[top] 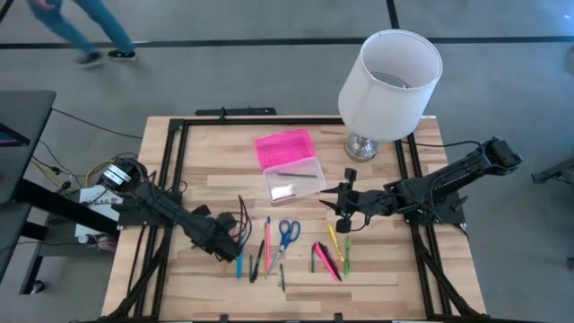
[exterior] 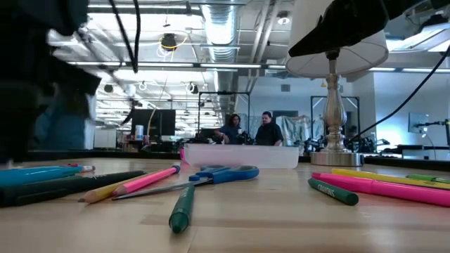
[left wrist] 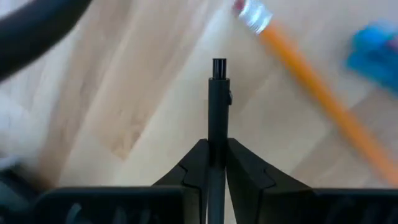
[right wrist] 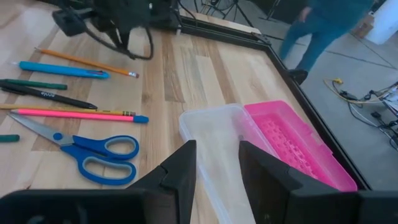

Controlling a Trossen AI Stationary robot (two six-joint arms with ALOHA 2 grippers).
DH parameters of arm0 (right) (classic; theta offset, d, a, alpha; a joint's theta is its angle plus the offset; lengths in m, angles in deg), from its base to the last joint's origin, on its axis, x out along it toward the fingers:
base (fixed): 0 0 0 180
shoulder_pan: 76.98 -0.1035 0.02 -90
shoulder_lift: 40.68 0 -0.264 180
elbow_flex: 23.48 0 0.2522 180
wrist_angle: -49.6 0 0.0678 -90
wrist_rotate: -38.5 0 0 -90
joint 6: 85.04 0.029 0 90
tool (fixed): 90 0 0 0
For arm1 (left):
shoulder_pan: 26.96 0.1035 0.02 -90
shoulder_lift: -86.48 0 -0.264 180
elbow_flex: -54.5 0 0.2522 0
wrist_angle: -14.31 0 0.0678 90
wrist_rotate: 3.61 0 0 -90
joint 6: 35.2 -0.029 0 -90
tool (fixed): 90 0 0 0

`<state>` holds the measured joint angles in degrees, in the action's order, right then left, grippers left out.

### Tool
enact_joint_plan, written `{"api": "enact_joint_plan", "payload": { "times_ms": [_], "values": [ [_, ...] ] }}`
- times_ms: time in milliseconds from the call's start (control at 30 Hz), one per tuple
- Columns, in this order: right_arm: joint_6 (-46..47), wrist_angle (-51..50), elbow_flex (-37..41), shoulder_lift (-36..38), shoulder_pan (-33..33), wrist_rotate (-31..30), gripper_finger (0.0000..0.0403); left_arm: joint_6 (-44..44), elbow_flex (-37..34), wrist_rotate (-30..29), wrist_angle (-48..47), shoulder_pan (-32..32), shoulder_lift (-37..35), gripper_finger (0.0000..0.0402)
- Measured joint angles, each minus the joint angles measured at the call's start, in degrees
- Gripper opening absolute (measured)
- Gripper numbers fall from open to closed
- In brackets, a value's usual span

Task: Pick & place school supplies into a supply box
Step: Put the black pen into the pink supply box

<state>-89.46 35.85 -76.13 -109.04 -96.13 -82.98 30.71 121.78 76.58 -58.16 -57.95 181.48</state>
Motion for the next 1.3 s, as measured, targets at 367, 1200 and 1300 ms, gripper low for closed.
{"api": "enact_joint_plan", "payload": {
  "times_ms": [367, 1200, 1300],
  "values": [
    [0.07, 0.02, 0.0, 0.0, -0.01, 0.0, 0.0116, -13.77, 14.72, -17.49, -12.71, 7.29, -0.09, 0.0034],
    [2.55, -2.55, -0.02, 0.0, -4.66, -0.09, 0.0116, -68.38, 18.02, -1.86, 42.38, 40.46, 2.99, 0.0034],
    [2.95, -3.03, -0.06, 0.02, -4.91, -0.09, 0.0116, -68.54, 17.94, 0.44, 43.59, 41.67, 5.3, 0.0034]
  ]
}}
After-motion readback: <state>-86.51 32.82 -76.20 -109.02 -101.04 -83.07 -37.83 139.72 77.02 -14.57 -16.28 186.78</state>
